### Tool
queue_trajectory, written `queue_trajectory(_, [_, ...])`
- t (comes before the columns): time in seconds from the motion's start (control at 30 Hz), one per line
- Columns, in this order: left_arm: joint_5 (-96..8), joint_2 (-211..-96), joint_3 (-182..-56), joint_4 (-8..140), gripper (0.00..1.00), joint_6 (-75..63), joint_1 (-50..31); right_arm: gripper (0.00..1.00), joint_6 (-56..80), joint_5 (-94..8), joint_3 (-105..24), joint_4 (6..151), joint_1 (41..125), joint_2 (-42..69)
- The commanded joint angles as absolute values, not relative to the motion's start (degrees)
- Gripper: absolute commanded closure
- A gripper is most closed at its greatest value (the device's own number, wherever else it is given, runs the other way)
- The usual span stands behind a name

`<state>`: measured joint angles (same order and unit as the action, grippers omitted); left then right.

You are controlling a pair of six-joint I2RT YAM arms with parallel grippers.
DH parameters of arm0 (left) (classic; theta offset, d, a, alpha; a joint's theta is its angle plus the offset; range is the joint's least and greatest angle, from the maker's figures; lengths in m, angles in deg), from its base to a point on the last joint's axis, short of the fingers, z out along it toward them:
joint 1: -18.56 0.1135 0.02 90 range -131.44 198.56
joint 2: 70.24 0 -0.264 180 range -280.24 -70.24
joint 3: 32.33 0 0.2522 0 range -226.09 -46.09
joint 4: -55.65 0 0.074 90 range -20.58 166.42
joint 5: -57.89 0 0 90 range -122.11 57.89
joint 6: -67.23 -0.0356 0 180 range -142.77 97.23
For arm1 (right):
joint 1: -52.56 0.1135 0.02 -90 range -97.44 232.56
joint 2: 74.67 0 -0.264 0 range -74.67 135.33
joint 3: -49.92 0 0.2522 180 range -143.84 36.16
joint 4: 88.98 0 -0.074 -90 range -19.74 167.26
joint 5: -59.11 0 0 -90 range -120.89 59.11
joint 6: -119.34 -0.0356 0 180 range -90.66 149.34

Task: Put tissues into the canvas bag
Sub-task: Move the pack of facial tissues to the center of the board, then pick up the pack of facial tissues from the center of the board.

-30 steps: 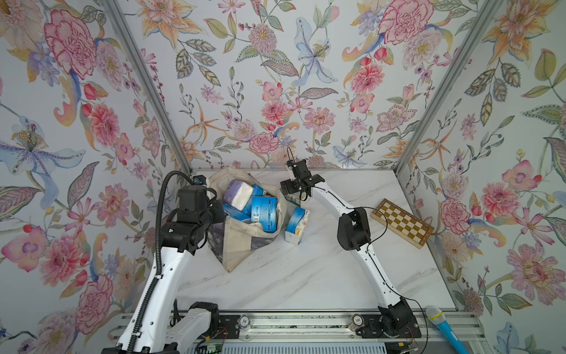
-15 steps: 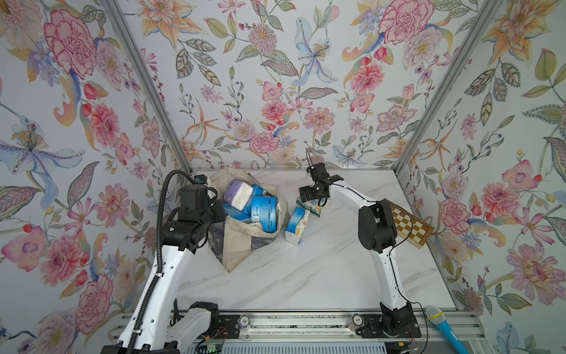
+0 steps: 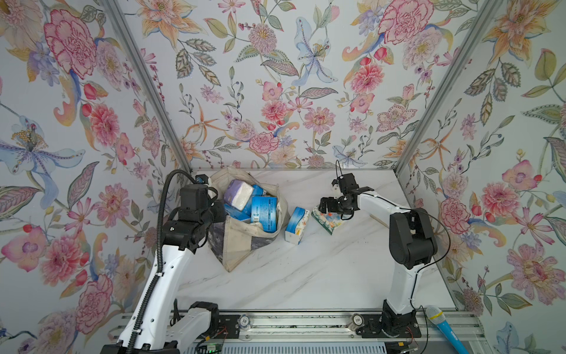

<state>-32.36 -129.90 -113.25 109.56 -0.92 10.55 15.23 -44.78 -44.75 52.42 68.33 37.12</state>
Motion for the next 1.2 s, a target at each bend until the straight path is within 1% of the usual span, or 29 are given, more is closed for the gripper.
queue_trajectory(0.0, [-33.9, -128.8, -112.8, 106.0, 1.00, -1.5, 9.8, 0.01, 12.9, -56.4, -43.0, 56.7, 65.7, 35.1])
queue_trajectory(0.1, [-33.7, -128.0, -112.3, 105.9, 1.00, -1.4, 9.8, 0.01, 13.7, -59.6, -41.6, 56.6, 64.5, 35.6])
queue_trajectory(0.27, [-33.0, -126.9, -111.9, 106.4, 1.00, -1.5, 9.8, 0.01, 17.3, -59.1, -38.2, 56.0, 65.0, 34.5])
queue_trajectory(0.5, [-33.3, -126.9, -111.8, 106.2, 1.00, -1.8, 9.8, 0.01, 23.6, -55.1, -37.4, 52.5, 65.9, 33.5])
queue_trajectory(0.7, [-33.2, -126.7, -111.5, 105.8, 1.00, -1.8, 9.8, 0.01, 28.2, -47.9, -38.2, 49.3, 68.7, 32.4])
queue_trajectory(0.9, [-33.5, -126.8, -111.6, 105.7, 1.00, -1.9, 9.8, 0.01, 29.6, -45.7, -39.8, 47.6, 72.0, 33.8])
queue_trajectory(1.17, [-32.9, -125.9, -111.5, 106.2, 1.00, -2.1, 9.8, 0.01, 29.8, -38.3, -42.9, 44.2, 74.7, 36.9])
